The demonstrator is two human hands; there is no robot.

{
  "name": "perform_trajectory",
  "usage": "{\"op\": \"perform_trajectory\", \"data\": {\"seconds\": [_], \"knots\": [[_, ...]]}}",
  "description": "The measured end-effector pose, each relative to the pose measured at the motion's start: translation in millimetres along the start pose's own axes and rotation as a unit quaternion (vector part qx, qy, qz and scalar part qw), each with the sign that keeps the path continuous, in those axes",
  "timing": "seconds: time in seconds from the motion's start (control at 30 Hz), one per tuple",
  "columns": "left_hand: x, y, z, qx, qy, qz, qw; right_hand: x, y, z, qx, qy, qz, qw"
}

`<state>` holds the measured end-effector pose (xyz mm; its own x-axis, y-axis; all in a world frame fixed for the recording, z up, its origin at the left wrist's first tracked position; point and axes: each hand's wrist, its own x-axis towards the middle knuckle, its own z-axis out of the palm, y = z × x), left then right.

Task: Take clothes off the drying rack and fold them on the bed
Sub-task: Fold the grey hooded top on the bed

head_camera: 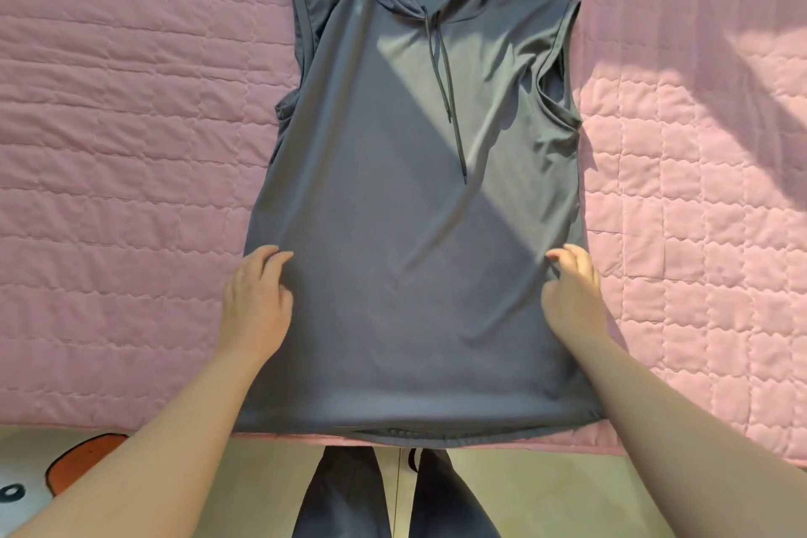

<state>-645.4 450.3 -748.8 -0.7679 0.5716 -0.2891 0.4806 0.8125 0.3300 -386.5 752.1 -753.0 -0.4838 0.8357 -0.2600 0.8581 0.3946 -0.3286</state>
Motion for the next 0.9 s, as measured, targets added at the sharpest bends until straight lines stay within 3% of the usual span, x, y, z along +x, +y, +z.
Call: {"op": "perform_trajectory", "data": {"seconds": [0.1, 0.2, 0.3, 0.4, 0.53, 0.63, 0.7, 0.77, 0.9], "knots": [[62, 24, 8, -0.023, 0.029, 0.058, 0.998, 54, -32, 7, 0.007, -0.014, -0.074, 0.997], [124, 35, 6, -0.084, 0.075, -0.007, 0.994, 113, -59, -3, 0.081, -0.007, -0.059, 0.995], [178, 30, -2, -0.108, 0.095, -0.075, 0.987, 169, -68, -13, 0.084, 0.014, -0.029, 0.996], [215, 26, -10, -0.196, 0.060, -0.120, 0.971, 210, -63, -8, 0.105, -0.025, 0.031, 0.994], [246, 27, -19, -0.370, 0.012, -0.193, 0.909, 239, -54, -1, 0.145, -0.027, 0.121, 0.982], [262, 21, -30, -0.353, -0.081, -0.166, 0.917, 242, -52, -11, 0.123, -0.081, 0.159, 0.976], [270, 15, -39, -0.300, -0.126, -0.121, 0.938, 245, -43, -21, 0.060, -0.028, 0.157, 0.985], [275, 4, -49, -0.298, -0.102, -0.118, 0.942, 248, -35, -27, 0.070, 0.052, 0.190, 0.978], [279, -19, -53, -0.392, -0.048, -0.207, 0.895, 238, -37, -26, 0.055, 0.073, 0.243, 0.966]]}}
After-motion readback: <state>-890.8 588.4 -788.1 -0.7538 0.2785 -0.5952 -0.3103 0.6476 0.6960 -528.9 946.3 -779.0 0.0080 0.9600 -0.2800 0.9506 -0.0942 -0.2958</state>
